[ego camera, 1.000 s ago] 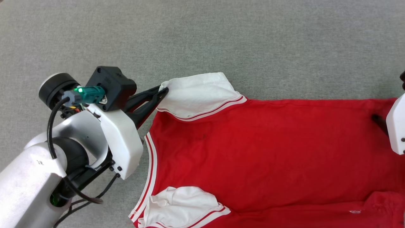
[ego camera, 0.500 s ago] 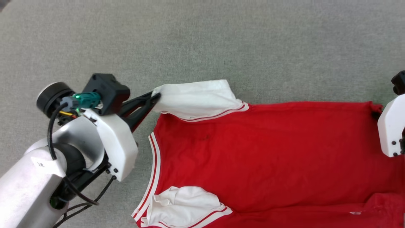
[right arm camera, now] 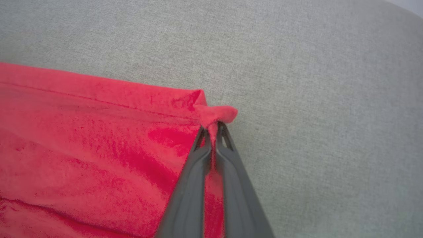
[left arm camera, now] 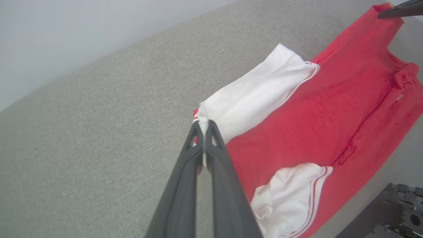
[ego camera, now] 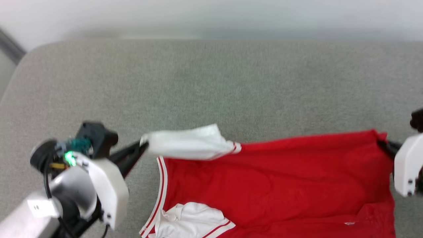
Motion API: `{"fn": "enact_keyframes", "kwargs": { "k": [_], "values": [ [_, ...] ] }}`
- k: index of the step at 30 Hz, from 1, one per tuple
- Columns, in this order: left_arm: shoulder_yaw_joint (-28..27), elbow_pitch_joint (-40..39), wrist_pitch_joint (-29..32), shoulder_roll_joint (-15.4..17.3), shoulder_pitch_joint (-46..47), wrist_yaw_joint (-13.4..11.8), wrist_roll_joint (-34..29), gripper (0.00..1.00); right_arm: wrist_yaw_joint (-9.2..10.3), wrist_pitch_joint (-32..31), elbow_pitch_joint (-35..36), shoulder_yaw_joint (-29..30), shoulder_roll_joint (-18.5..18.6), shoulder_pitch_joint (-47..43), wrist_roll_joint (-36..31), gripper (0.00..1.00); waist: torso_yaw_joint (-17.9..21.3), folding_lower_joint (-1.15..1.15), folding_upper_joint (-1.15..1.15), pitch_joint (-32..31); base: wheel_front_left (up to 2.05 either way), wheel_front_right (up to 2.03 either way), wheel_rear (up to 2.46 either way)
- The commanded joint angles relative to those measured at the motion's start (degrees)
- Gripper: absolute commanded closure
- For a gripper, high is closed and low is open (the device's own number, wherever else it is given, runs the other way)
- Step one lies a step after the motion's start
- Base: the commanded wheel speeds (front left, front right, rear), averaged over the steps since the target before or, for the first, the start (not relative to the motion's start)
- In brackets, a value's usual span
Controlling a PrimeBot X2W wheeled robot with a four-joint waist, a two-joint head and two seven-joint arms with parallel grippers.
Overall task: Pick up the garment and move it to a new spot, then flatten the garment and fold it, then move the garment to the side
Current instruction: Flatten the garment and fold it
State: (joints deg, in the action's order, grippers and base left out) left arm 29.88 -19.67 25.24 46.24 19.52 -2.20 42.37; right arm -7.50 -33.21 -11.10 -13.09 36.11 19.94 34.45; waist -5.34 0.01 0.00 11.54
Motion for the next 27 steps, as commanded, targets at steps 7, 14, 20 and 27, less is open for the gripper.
{"fn": "enact_keyframes", "kwargs": {
  "k": [7, 14, 20, 27],
  "values": [
    [1.5, -3.5, -0.5, 2.8, -10.2, -3.0, 0.8, 1.0, 0.03, 1.5, 6.1, 3.5, 0.1, -12.1, 2.6, 1.0, 0.4, -0.01, 0.0, -4.4, 0.0, 0.0, 0.0],
    [4.4, -4.9, 0.5, 4.9, -17.2, -4.3, 0.2, 1.0, 0.03, 0.5, 9.1, 3.7, 0.9, -20.6, 2.9, 1.0, 0.0, -0.01, 0.0, -5.1, 0.0, 0.0, 0.0],
    [8.1, -2.4, 1.9, 4.1, -18.3, -3.1, -1.7, 1.0, 0.03, 1.6, 9.6, 1.4, 1.9, -22.7, 2.4, 1.0, -0.1, -0.01, 0.0, -4.4, 0.0, 0.0, 0.0],
    [12.0, 3.9, 0.8, 0.4, -15.8, -0.9, -5.7, 1.0, 0.03, 3.6, 7.2, -3.5, 4.8, -21.0, 0.9, 1.0, -0.1, -0.01, 0.0, -2.9, 0.0, 0.0, 0.0]
  ]
}}
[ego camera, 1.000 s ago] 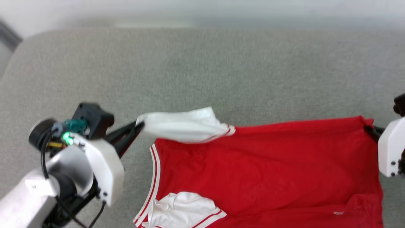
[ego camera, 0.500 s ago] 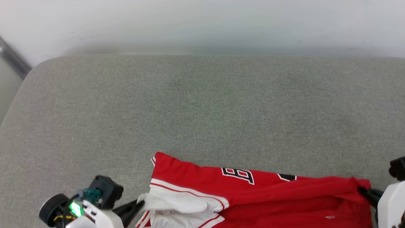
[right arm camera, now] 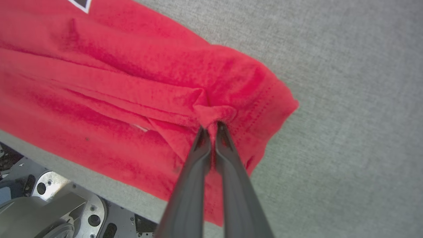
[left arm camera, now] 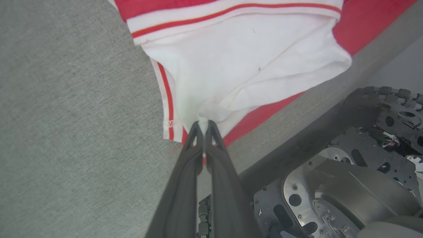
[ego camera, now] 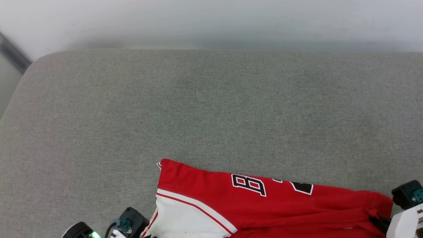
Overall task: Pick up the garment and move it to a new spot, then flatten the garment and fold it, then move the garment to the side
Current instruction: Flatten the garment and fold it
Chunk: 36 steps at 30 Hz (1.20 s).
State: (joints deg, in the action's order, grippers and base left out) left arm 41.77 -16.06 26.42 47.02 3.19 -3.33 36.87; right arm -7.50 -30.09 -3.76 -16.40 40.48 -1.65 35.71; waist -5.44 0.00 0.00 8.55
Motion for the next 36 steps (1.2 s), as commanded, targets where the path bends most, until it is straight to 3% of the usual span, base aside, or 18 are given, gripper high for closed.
{"fn": "enact_keyframes", "kwargs": {
  "k": [1, 7, 8, 9, 10, 11, 17, 23, 25, 26, 28, 29, 32, 36],
  "values": [
    [0.5, 1.3, -0.7, -0.9, 1.0, 0.4, -0.7, 1.0, 0.03, 0.8, -0.6, -0.9, 0.9, 1.0, -0.6, 1.0, 0.0, 0.0, 0.0, 0.3, 0.0, 0.0, 0.0],
    [2.5, 6.7, -2.2, -3.8, 2.6, 1.8, -2.5, 1.0, 0.03, 3.3, -3.0, -5.3, 2.3, 2.6, 0.0, 1.0, 0.2, 0.0, 0.0, 0.4, 0.0, 0.0, 0.0],
    [2.7, 7.3, -2.5, -4.3, 2.7, 2.0, -2.5, 1.0, 0.03, 3.5, -3.7, -5.5, 2.2, 2.8, 0.2, 0.75, 0.3, 0.0, 0.0, 0.3, 0.0, 0.0, 0.0],
    [2.9, 7.8, -2.7, -4.7, 2.9, 2.2, -2.7, 0.75, 0.03, 3.6, -3.9, -6.1, 2.0, 3.0, 0.8, 0.0, 0.3, 0.0, 0.0, 0.2, 0.0, 0.0, 0.0],
    [3.3, 8.3, -2.9, -4.8, 3.0, 2.3, -3.4, 0.26, 0.03, 4.0, -3.9, -6.5, 2.0, 3.3, 1.1, 0.0, 0.3, 0.0, 0.0, 0.1, 0.0, 0.0, 0.0],
    [3.6, 8.8, -3.1, -5.0, 3.0, 2.3, -3.6, 0.0, 0.03, 4.4, -3.9, -6.8, 1.9, 3.7, 1.7, 0.0, 0.4, 0.0, 0.0, -0.1, 0.0, 0.0, 0.0],
    [2.6, 9.0, -6.1, -6.0, 2.4, 1.1, -3.6, 0.0, 0.03, 6.0, -2.8, -7.2, 2.9, 4.9, 4.1, 0.0, 0.9, 0.0, 0.0, -2.2, 0.0, 0.0, 0.0],
    [-2.4, 4.1, -11.0, -5.7, 0.9, -2.9, -1.4, 0.0, 0.03, 5.6, 0.1, -2.2, 2.5, 3.7, 7.3, 0.0, 1.0, 0.0, 0.0, -4.6, 0.0, 0.0, 0.0],
    [-4.7, 2.6, -13.6, -5.6, 0.2, -4.9, -1.2, 0.0, 0.03, 4.6, 0.5, 1.1, 1.1, 2.7, 8.5, 0.0, 1.0, 0.0, 0.0, -5.2, 0.0, 0.0, 0.0],
    [-7.7, 1.8, -17.6, -6.5, -0.5, -7.4, -0.9, 0.0, 0.03, 3.5, 0.6, 5.1, -0.2, 1.8, 8.2, 0.0, 0.9, 0.0, 0.0, -5.8, 0.0, 0.0, 0.0],
    [-10.4, 1.6, -22.8, -7.4, -1.5, -9.6, -1.5, 0.0, 0.03, 2.1, 0.5, 8.9, -2.5, 0.6, 7.5, 0.0, 0.8, 0.0, 0.0, -6.2, 0.0, 0.0, 0.0],
    [-12.6, 1.6, -29.1, -8.7, -2.3, -10.3, -1.5, 0.0, 0.03, 0.6, 1.0, 11.8, -5.0, -0.8, 6.3, 0.0, 0.7, 0.0, 0.0, -6.4, 0.0, 0.0, 0.0],
    [-16.4, 3.0, -38.0, -11.1, -4.6, -11.0, -0.4, 0.0, 0.03, -1.6, 1.3, 16.3, -9.2, -3.3, 4.8, 0.0, 0.5, 0.0, 0.0, -6.5, 0.0, 0.0, 0.0],
    [-21.5, 4.5, -41.4, -14.3, -7.0, -11.5, -1.8, 0.0, 0.03, -3.0, 1.8, 21.7, -15.0, -6.1, 2.0, 0.0, 0.0, 0.0, 0.0, -6.0, 0.0, 0.0, 0.0]
  ]
}}
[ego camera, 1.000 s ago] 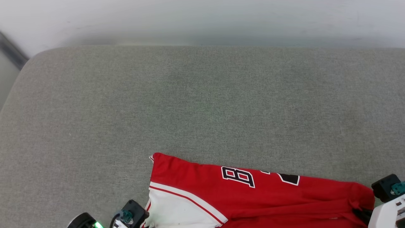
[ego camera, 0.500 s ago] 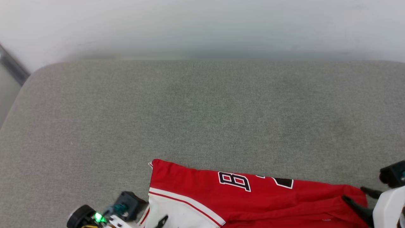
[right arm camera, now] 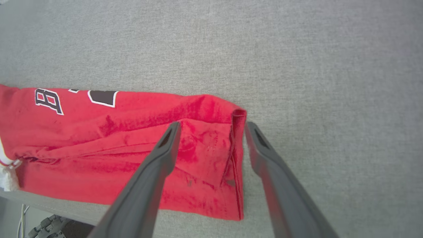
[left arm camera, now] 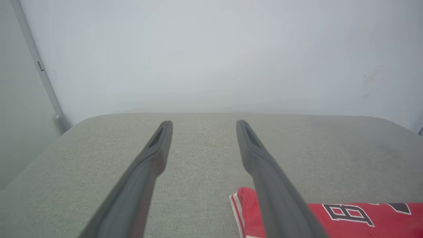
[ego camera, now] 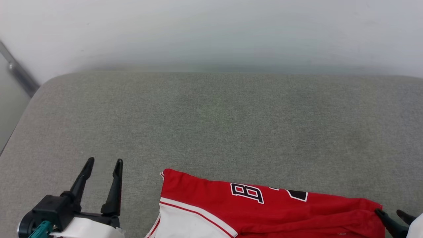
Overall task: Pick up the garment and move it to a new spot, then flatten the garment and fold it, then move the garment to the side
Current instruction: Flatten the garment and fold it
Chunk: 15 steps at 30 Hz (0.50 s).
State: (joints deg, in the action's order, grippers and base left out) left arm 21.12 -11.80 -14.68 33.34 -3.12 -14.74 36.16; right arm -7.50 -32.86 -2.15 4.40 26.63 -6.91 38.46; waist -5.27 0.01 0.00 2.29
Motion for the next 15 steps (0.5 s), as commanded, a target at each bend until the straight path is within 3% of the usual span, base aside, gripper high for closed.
{"fn": "enact_keyframes", "kwargs": {
  "k": [1, 7, 15],
  "values": [
    [-2.3, 0.2, -0.5, -1.5, -1.0, 0.1, -2.1, 0.0, 0.03, -0.4, 0.2, 2.1, -2.4, -1.4, -1.3, 0.0, -0.3, -0.01, 0.0, 0.4, 0.0, 0.0, 0.0],
    [-10.5, -0.3, -0.6, -8.2, -3.2, 3.2, -8.6, 0.0, 0.03, -1.4, -0.8, 6.2, -7.1, -2.6, -4.7, 0.0, -0.9, -0.01, 0.0, 1.4, 0.0, 0.0, 0.0],
    [-19.9, 0.7, -0.5, -16.8, -4.6, 11.8, -16.5, 0.0, 0.03, -2.5, -5.3, 9.0, -10.9, -1.3, -7.3, 0.0, -2.0, -0.01, 0.0, 3.9, 0.0, 0.0, 0.0]
  ]
}}
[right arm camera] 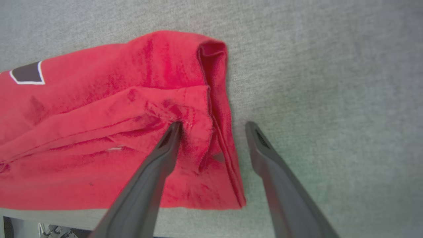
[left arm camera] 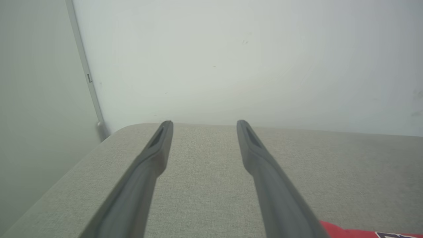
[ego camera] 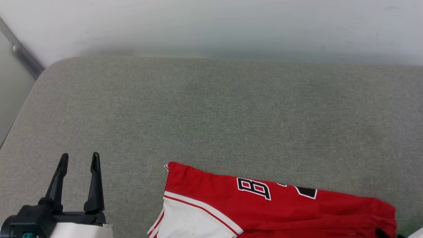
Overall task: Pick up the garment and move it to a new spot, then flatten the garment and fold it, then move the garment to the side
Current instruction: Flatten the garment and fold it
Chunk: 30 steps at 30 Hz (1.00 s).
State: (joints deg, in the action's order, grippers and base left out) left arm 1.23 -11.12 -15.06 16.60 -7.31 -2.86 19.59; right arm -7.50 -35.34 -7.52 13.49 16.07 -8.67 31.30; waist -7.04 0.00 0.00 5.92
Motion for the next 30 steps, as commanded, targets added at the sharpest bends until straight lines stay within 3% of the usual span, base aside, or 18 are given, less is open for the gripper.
{"fn": "enact_keyframes", "kwargs": {
  "k": [1, 9, 17, 19, 20, 30],
  "values": [
    [-0.7, 0.1, -0.1, -0.9, -0.1, 1.0, -0.8, 0.0, 0.03, -0.1, -0.6, -0.1, -0.6, 0.7, -0.2, 0.0, -0.4, 0.0, 0.0, 0.6, 0.0, 0.0, 0.0],
    [-5.5, 2.3, -0.1, -6.3, 2.1, 7.3, -5.0, 0.0, -0.14, -0.7, -4.7, -5.4, -2.8, 0.3, 2.4, 0.0, -1.5, 0.0, 0.0, 2.1, 0.0, 0.0, 0.0],
    [-7.0, 4.4, -0.1, -9.3, 2.4, 9.9, -6.4, 0.0, -0.34, -0.2, -6.0, -10.9, -2.9, -0.8, 3.9, 0.0, -1.3, 0.0, 0.0, 1.2, 0.0, 0.0, 0.0],
    [-7.3, 4.5, -0.1, -9.5, 2.6, 10.0, -6.7, 0.0, -0.34, 1.0, -6.2, -10.7, -2.3, -0.5, 3.6, 0.83, -1.2, 0.0, 0.0, 0.9, 0.0, 0.0, 0.0],
    [-7.4, 4.6, -0.1, -9.5, 2.6, 10.1, -6.7, 0.0, -0.31, 1.6, -6.6, -9.9, -2.2, 0.0, 3.3, 1.0, -1.1, 0.0, 0.0, 0.7, 0.0, 0.0, 0.0],
    [-7.6, 4.5, -0.1, -9.4, 1.5, 10.3, -6.5, 0.0, 0.16, 7.4, -7.9, -2.9, 2.1, 2.8, 0.4, 1.0, -0.2, 0.0, 0.0, -0.2, 0.0, 0.0, 0.0]
  ]
}}
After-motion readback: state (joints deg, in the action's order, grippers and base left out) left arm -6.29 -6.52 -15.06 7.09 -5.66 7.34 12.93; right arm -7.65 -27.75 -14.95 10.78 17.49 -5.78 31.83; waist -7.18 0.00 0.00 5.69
